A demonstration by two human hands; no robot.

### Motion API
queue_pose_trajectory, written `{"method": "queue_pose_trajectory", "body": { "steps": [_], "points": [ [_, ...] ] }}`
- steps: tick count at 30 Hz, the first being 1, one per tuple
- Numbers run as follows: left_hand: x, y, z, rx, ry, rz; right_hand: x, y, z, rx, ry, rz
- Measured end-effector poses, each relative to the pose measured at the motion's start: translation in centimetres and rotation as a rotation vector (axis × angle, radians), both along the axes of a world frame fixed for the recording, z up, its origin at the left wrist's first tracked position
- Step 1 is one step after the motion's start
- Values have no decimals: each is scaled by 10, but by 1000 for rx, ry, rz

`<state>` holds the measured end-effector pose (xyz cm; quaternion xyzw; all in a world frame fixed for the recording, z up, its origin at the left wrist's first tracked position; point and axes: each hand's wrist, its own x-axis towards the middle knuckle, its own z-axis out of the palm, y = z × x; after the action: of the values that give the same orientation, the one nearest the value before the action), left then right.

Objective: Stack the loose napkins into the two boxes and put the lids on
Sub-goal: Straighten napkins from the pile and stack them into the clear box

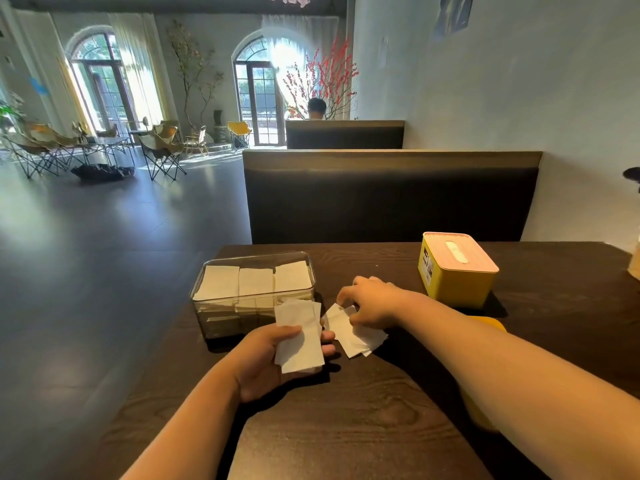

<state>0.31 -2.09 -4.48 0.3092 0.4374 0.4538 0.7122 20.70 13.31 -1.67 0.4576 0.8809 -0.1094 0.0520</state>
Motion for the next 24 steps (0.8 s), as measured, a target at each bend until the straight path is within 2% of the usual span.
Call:
{"method": "queue_pose_trajectory", "body": {
  "steps": [5, 9, 13, 16, 21, 24],
  "points": [
    [-2, 1, -2, 1, -7, 10, -4, 5, 2, 101, -108, 99],
    [-2, 1, -1, -16, -21, 13, -1, 2, 4, 163, 2, 111],
    [-1, 1, -2, -17, -38, 30, 9, -13, 32, -4, 311, 16],
    [1, 1, -2, -18, -24, 48, 12, -30, 60, -133, 436, 43],
    [2, 2, -4, -19, -17, 90, -11, -57, 86, -323, 484, 166],
    [3, 1, -3, 0, -24, 89, -36, -68, 74, -274, 439, 182]
  ]
}}
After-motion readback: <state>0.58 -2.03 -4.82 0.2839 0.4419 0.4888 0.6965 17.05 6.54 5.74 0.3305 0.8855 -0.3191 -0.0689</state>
